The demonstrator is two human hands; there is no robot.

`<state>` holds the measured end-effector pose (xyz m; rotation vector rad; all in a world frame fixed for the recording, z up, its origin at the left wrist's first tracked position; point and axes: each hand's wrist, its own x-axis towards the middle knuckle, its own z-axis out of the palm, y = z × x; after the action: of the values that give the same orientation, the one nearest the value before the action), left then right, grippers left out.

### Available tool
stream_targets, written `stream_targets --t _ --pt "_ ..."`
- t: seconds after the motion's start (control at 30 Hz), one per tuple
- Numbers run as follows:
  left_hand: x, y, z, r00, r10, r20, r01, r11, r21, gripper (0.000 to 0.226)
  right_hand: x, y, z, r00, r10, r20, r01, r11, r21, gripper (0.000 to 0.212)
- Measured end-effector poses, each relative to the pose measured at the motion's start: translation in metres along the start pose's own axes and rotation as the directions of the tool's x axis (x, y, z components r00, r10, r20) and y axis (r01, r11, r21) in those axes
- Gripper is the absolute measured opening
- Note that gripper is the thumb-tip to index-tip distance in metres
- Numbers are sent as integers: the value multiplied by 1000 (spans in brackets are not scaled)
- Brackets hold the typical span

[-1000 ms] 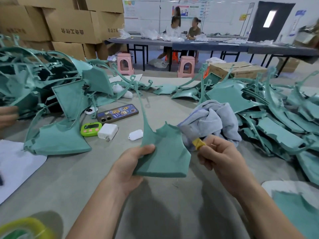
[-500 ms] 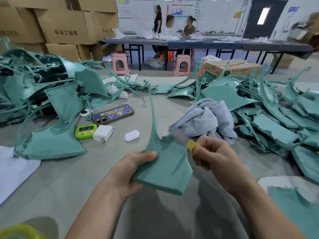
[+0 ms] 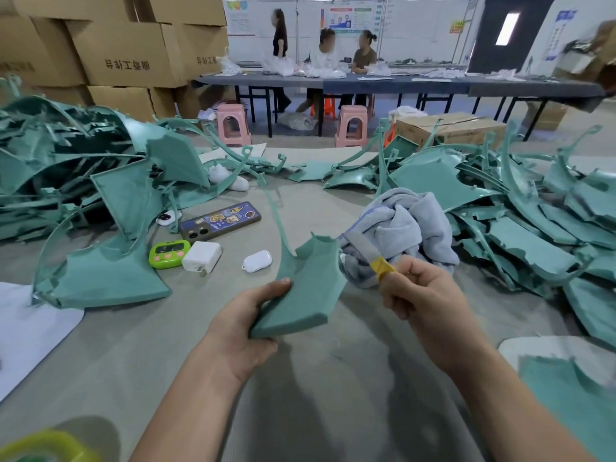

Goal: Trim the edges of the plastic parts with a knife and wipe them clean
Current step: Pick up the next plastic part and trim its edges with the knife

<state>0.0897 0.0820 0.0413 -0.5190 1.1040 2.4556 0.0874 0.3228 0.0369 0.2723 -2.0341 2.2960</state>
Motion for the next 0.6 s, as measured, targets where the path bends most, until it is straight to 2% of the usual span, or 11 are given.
stream_targets --t 0.07,0.1,0.13,0.2,0.27,0.37,0.5,0.57,0.6 --pt "0 -1 0 1000 -23 17 22 999 28 18 -2 -4 0 985 31 168 -31 1000 -1 18" --pt "0 -3 0 999 -43 30 41 998 50 22 -2 -3 2 984 42 170 -36 999 -37 19" --pt "0 -3 -1 998 -53 41 50 996 72 25 0 0 3 994 48 102 -40 996 -77 24" --pt "2 -3 -5 998 -39 48 34 993 111 24 4 4 3 992 36 -125 -51 991 -125 32" --pt "3 -1 -7 998 -15 68 4 988 152 23 6 3 -1 971 52 -231 -69 995 -65 33" --pt "2 -3 -9 992 42 121 -77 952 295 26 5 -2 -4 974 105 -200 -95 994 56 36" --pt "4 -9 -7 988 81 133 -130 901 414 31 2 -5 3 977 160 -142 -150 986 74 38" --pt "6 -12 -5 978 197 75 -210 878 430 26 1 -6 6 972 165 -170 -157 986 61 39" --pt "9 -15 -4 954 299 39 -282 839 465 21 1 -7 8 970 148 -190 -143 989 44 39"
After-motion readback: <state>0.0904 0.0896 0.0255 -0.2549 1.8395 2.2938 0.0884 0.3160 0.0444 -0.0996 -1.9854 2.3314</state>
